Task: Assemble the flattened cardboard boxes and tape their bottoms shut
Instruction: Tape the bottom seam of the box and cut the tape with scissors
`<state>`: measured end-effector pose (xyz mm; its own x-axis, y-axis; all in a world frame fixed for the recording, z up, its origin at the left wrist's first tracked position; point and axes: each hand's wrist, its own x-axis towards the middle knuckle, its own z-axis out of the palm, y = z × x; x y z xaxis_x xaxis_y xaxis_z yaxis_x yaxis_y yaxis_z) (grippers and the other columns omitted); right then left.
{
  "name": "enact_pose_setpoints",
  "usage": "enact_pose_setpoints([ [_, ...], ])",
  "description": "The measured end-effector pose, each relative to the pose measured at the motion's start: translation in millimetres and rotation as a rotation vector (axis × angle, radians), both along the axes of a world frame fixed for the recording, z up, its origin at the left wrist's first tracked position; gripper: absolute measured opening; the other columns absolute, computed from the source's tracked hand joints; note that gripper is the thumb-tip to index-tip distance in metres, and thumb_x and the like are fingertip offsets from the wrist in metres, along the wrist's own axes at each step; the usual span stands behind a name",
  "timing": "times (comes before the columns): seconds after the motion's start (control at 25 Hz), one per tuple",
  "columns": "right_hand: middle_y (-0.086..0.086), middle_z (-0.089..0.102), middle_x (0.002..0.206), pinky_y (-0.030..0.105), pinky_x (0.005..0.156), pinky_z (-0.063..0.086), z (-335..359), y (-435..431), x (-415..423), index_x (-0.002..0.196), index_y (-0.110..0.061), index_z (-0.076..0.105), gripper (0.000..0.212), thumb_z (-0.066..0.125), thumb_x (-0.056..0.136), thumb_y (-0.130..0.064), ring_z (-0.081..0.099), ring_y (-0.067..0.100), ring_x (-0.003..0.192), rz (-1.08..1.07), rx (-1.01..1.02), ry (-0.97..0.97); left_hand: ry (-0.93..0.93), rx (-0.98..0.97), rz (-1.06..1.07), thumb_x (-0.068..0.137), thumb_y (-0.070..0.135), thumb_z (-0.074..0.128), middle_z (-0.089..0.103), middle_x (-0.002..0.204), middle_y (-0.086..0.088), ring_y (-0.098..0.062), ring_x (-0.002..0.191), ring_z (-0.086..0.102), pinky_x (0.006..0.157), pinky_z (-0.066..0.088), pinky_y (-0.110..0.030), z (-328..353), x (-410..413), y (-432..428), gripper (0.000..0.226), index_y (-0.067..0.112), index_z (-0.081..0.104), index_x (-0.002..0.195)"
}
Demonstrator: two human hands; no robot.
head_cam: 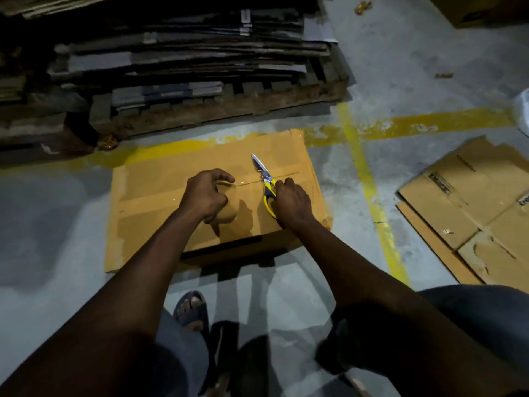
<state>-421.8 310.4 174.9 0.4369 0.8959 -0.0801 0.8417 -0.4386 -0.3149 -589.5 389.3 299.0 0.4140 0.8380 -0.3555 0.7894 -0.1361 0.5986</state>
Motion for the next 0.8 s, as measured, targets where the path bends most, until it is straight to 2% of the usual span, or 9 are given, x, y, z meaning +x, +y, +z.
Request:
enact_pose_setpoints([
  [0.08, 0.014, 0.059, 0.103, 0.038, 0.074, 0.047, 0, -13, 7, 0.114, -0.015, 0.063, 0.031, 0.057, 0.089, -0.031, 0.058, 0.032, 0.095, -0.045, 0.040, 0.118, -0.028, 0.012, 0.019, 0.073, -0.008, 0.063, 0.066, 0.071, -0.009, -0.025, 0.070, 0.062, 0.052, 0.042, -0.026, 1, 9, 4, 0.048, 0.025, 0.068, 0.108],
  [0.12, 0.010, 0.063, 0.095, 0.036, 0.071, 0.047, -1, -24, 13, 0.106, -0.018, 0.068, 0.027, 0.059, 0.085, -0.033, 0.060, 0.026, 0.088, -0.121, 0.092, 0.246, -0.049, 0.012, 0.024, 0.073, -0.008, 0.064, 0.064, 0.069, -0.006, -0.024, 0.072, 0.061, 0.054, 0.041, -0.024, 1, 16, 4, 0.047, 0.025, 0.068, 0.107],
  [0.2, 0.004, 0.067, 0.069, 0.031, 0.061, 0.048, -2, -52, 29, 0.081, -0.021, 0.074, 0.019, 0.058, 0.076, -0.031, 0.061, 0.016, 0.066, -0.332, 0.214, 0.612, -0.068, 0.001, 0.000, 0.071, -0.008, 0.064, 0.062, 0.069, -0.003, -0.026, 0.071, 0.061, 0.047, 0.041, -0.024, 1, 34, -1, 0.049, 0.026, 0.068, 0.106],
  [0.28, 0.005, 0.058, 0.047, 0.025, 0.049, 0.035, -12, -89, 52, 0.064, -0.010, 0.074, 0.025, 0.054, 0.077, -0.018, 0.050, 0.013, 0.042, -0.471, 0.249, 0.914, -0.066, -0.001, -0.059, 0.070, -0.009, 0.063, 0.067, 0.078, -0.008, -0.029, 0.071, 0.063, 0.041, 0.042, -0.023, -1, 50, -8, 0.051, 0.026, 0.068, 0.108],
  [0.32, 0.008, 0.055, 0.045, 0.023, 0.047, 0.028, -16, -109, 63, 0.064, -0.003, 0.073, 0.027, 0.052, 0.080, -0.010, 0.042, 0.013, 0.036, -0.494, 0.220, 0.996, -0.060, 0.006, -0.089, 0.069, -0.008, 0.063, 0.069, 0.084, -0.010, -0.029, 0.070, 0.064, 0.039, 0.042, -0.022, -1, 56, -12, 0.052, 0.026, 0.068, 0.108],
  [0.44, 0.018, 0.070, 0.067, 0.021, 0.044, 0.019, -21, -148, 90, 0.075, 0.002, 0.072, 0.030, 0.045, 0.087, 0.004, 0.027, 0.014, 0.033, -0.473, 0.145, 1.187, -0.037, 0.024, -0.146, 0.068, -0.006, 0.063, 0.070, 0.092, -0.010, -0.013, 0.059, 0.060, 0.040, 0.040, -0.018, -6, 71, -19, 0.054, 0.026, 0.067, 0.110],
  [0.52, 0.020, 0.074, 0.085, 0.022, 0.044, 0.018, -24, -146, 96, 0.085, 0.005, 0.071, 0.030, 0.041, 0.090, 0.002, 0.029, 0.014, 0.034, -0.431, 0.139, 1.316, -0.023, 0.020, -0.143, 0.068, -0.006, 0.062, 0.068, 0.089, -0.010, -0.019, 0.066, 0.059, 0.050, 0.040, -0.023, -9, 77, -21, 0.054, 0.024, 0.068, 0.112],
  [0.64, 0.015, 0.074, 0.096, 0.022, 0.044, 0.022, -23, -125, 89, 0.089, 0.002, 0.074, 0.029, 0.046, 0.089, -0.005, 0.040, 0.018, 0.039, -0.414, 0.099, 1.271, -0.015, 0.017, -0.137, 0.070, -0.007, 0.062, 0.066, 0.084, -0.010, -0.021, 0.067, 0.055, 0.054, 0.037, -0.024, -11, 77, -20, 0.053, 0.023, 0.067, 0.113],
  [0.8, 0.015, 0.073, 0.094, 0.021, 0.044, 0.024, -34, -117, 82, 0.080, -0.003, 0.075, 0.025, 0.050, 0.086, -0.005, 0.043, 0.019, 0.041, -0.555, 0.168, 1.195, -0.023, 0.034, -0.116, 0.072, -0.007, 0.063, 0.066, 0.099, -0.008, -0.029, 0.085, 0.060, 0.061, 0.039, -0.026, -12, 74, -16, 0.052, 0.024, 0.067, 0.114],
])
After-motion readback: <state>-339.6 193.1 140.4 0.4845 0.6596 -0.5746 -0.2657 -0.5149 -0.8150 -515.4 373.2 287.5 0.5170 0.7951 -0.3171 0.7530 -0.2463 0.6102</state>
